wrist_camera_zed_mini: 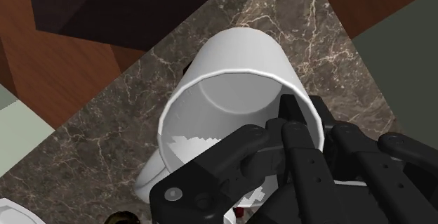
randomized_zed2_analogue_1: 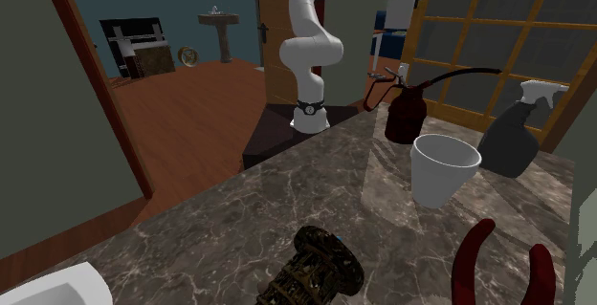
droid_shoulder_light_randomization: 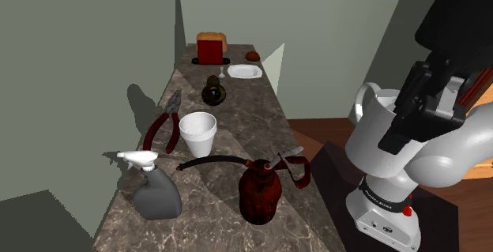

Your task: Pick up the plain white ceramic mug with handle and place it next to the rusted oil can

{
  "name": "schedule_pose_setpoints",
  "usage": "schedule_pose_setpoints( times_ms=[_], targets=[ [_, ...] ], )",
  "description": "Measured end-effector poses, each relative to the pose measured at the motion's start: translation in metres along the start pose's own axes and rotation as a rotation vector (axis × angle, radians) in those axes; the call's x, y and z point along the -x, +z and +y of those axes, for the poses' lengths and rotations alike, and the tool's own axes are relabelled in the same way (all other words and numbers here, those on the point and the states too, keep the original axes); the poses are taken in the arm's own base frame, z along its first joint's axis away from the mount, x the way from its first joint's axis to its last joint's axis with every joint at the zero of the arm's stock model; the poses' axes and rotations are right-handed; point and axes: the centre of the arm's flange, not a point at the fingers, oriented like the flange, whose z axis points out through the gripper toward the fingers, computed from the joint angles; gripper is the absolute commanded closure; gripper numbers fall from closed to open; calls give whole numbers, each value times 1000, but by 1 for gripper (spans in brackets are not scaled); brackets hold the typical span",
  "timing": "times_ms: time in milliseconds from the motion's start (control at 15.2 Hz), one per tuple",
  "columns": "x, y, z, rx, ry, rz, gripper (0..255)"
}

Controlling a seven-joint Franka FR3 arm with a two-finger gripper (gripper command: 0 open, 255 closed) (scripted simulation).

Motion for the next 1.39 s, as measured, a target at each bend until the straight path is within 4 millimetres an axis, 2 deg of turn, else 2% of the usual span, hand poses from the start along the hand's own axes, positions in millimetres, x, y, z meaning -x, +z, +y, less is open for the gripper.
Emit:
schedule_pose_setpoints(
  times_ms=[1386],
  targets=[
    [8,108,-5,0,1,-1,255]
  ],
)
